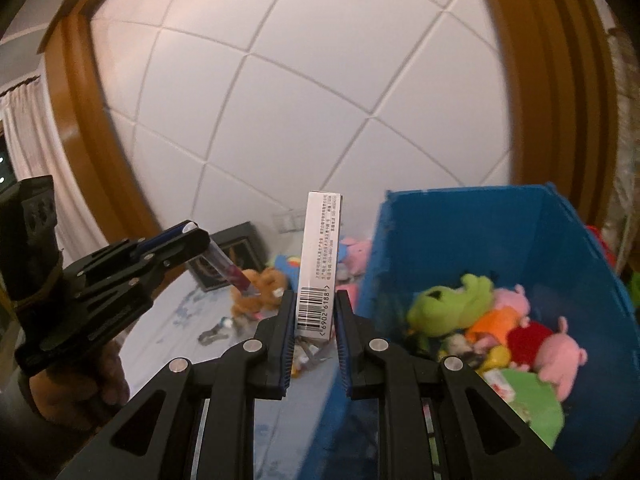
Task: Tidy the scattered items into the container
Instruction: 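Carry the tube and white box with both grippers over the blue crate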
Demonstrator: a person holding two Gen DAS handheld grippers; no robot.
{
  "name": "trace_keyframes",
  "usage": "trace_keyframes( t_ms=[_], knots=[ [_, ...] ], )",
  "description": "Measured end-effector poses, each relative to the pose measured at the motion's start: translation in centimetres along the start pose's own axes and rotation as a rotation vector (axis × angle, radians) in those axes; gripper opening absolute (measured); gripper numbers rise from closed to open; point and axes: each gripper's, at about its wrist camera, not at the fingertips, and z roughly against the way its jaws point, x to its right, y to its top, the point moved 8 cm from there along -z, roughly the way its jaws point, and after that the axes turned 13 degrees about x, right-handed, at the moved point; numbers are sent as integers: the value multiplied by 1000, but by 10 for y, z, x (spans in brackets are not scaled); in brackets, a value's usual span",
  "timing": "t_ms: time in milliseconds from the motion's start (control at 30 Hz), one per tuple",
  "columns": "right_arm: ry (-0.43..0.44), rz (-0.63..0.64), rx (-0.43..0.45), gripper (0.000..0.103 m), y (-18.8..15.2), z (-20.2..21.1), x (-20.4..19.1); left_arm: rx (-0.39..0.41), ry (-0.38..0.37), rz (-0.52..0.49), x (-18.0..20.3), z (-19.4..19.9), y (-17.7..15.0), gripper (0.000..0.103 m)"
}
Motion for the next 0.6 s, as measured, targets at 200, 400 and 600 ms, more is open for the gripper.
trace_keyframes(
  t_ms=[200,400,600],
  knots=[
    [-64,-25,6,18,1,11,44,-4,-64,-21,43,-30,10,15],
    [-139,-58,6,18,0,23,89,-23,-129,-42,81,-58,12,15],
    [-211,-99,2,18,-6,34,131,-43,-195,-57,118,-85,12,15]
  ],
)
